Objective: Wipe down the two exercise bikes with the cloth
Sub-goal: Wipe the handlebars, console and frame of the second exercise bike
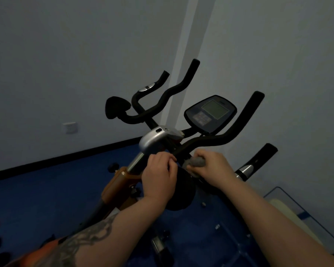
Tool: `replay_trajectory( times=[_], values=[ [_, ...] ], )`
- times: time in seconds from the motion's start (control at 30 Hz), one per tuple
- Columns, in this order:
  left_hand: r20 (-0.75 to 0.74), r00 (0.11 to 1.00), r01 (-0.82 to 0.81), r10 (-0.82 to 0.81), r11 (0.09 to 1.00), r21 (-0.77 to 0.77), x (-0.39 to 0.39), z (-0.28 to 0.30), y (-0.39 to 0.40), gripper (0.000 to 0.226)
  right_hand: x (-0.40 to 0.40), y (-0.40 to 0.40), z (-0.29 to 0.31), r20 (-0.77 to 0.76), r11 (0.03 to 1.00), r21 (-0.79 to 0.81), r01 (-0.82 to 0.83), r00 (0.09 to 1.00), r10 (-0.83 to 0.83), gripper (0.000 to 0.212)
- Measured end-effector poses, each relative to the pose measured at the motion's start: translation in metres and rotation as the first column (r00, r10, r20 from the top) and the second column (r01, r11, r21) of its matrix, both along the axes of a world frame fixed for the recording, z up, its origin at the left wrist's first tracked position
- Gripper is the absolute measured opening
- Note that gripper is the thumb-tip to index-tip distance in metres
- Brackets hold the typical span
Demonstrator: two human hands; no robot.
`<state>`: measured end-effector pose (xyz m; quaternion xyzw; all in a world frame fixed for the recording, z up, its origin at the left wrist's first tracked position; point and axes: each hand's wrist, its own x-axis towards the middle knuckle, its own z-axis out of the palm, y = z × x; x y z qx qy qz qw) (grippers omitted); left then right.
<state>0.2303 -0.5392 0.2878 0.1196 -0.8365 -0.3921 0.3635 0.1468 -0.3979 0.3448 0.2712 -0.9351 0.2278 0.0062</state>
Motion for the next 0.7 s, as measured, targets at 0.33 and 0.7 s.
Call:
replay_trajectory(
  times=[0.33,0.7],
  values=[
    [0.006,1.0,-0.014,0.014,1.0,-0.013,0.001,0.001,0.0,0.02,-0.009,-0.008,0.003,0.055,0.999,0.028,0.032,0.998,-0.033,0.029],
    [0.035,0.999,0.002,-0.003,0.999,0.032,0.0,0.0,0.0,0.016,0.025,0.068,0.03,0.126,0.949,0.238,-0.205,0.976,0.179,0.029]
  ],
)
